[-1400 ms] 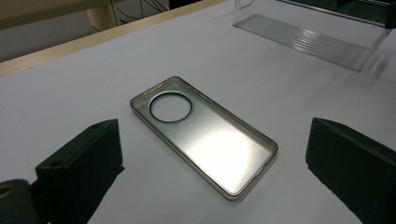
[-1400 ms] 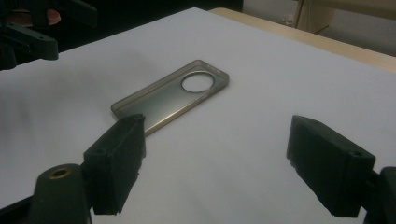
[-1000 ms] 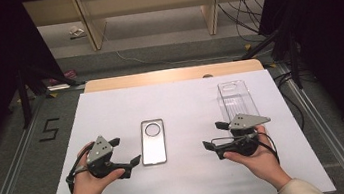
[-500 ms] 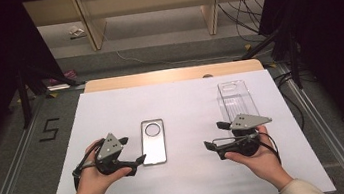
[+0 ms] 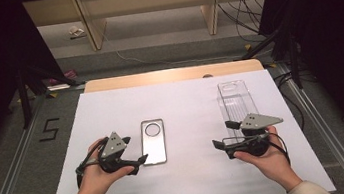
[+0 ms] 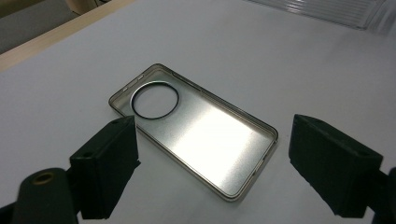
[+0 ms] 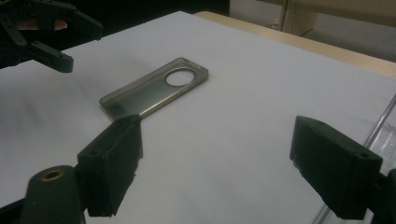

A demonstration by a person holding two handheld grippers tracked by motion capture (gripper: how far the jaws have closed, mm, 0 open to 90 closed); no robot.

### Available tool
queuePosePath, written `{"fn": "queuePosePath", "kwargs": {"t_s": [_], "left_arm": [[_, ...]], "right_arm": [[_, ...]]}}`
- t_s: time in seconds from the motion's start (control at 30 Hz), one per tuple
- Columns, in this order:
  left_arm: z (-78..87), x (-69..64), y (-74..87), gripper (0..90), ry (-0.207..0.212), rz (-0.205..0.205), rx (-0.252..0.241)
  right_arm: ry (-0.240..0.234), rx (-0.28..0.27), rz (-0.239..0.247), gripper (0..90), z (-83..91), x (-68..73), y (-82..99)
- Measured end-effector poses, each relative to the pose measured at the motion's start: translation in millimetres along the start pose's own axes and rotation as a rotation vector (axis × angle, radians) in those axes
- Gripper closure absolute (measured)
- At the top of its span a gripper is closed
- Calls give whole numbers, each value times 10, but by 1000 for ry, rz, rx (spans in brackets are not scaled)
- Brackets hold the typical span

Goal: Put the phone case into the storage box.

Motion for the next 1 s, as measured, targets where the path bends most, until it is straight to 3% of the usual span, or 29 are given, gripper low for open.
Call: {"fn": "queuePosePath", "kwargs": {"t_s": [0.37,0.9,1.0], "left_arm": [[-66,-59,7,229,25,-74,47],[-203,-119,55,248,54,-218,153],[-227,-142,59,248,56,-224,155]], "right_arm": [[12,3,-9,183,67,-32,51],[17,2,-7,183,92,-25,72],[16,0,-5,183,85,-20,71]]}}
Point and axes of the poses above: each handheld gripper's, and its own axes: z roughly backward along the jaws, y roughly out of its underside, x roughly to its left, the point moved 7 cm from there along -z, roughly forward along the jaws, and after that the axes turned 10 degrees about -y, right-handed, at the moved point
